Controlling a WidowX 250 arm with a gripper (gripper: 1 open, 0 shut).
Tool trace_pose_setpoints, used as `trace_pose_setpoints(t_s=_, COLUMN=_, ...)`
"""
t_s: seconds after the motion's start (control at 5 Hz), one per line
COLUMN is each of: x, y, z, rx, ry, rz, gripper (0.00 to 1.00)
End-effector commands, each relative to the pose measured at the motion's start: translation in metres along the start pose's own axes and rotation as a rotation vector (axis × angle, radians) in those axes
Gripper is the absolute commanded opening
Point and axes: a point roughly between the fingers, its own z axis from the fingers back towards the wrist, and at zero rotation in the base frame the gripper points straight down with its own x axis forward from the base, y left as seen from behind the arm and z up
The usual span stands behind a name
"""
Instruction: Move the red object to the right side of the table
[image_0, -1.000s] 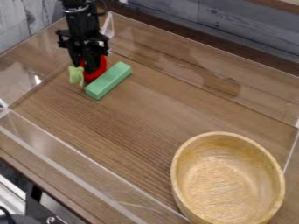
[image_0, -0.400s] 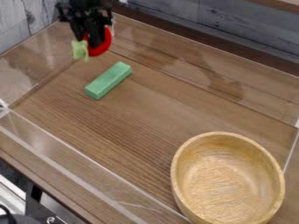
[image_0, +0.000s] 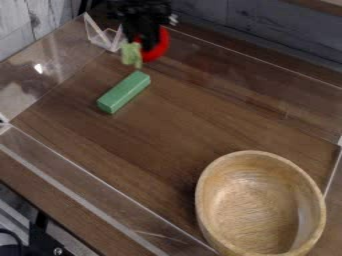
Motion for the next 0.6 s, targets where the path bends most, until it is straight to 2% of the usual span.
trace_pose_setpoints(t_s=0.0, x=-0.008, y=-0.048, z=0.016, rx=0.014, ry=-0.058, rz=-0.119, gripper=0.0)
trace_pose_setpoints(t_s=0.4, x=-0.004, y=-0.126, z=-0.012, rx=-0.013, ry=-0.008, rz=-0.282, gripper=0.0)
